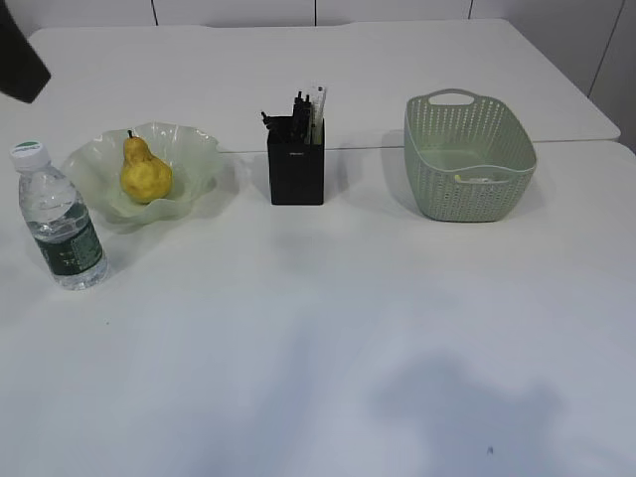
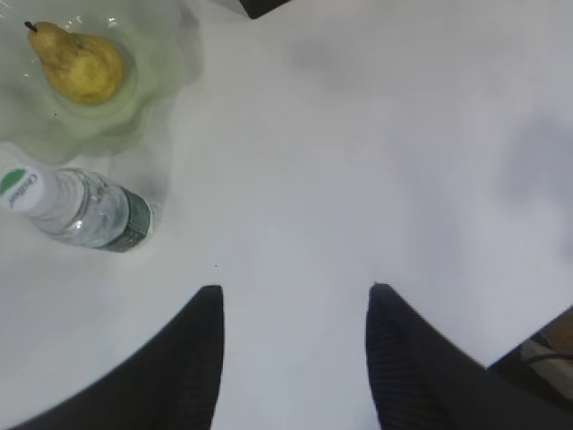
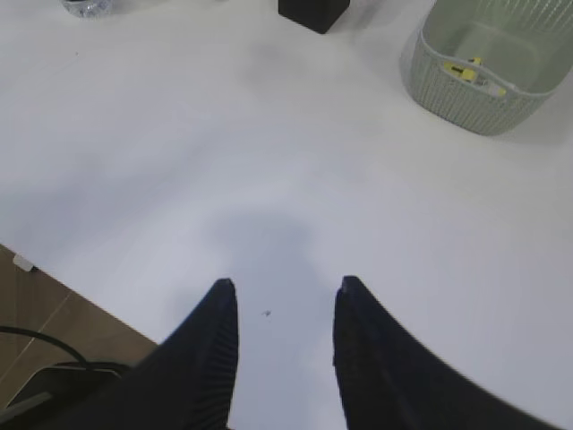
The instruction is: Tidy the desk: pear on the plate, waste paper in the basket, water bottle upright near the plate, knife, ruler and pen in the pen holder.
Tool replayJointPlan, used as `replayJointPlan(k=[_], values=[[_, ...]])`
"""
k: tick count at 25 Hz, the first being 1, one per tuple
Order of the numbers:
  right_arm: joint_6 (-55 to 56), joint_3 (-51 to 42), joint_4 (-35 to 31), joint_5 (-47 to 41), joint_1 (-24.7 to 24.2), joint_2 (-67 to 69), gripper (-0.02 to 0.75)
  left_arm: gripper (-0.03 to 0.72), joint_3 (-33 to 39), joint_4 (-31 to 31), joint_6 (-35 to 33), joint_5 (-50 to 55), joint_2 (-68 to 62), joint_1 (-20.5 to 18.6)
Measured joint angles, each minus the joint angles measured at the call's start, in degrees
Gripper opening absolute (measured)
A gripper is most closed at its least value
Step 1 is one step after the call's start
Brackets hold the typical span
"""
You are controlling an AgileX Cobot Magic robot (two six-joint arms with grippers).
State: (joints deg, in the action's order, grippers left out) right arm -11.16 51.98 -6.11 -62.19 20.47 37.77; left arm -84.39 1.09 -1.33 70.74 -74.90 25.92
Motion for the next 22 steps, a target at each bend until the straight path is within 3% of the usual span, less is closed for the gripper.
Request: replayJointPlan(k=[12,22], values=[[0.5,0.0,0.3,-4.4,0.0,-4.9,0.3,0.344,20.4,5.3,0.0,0.8,24.1,0.1],[1.6,0.0,0.4,-10.1,0.0,-14.6,0.3,0.335,27.6,7.5,0.0,1.6,42.7,0.1]])
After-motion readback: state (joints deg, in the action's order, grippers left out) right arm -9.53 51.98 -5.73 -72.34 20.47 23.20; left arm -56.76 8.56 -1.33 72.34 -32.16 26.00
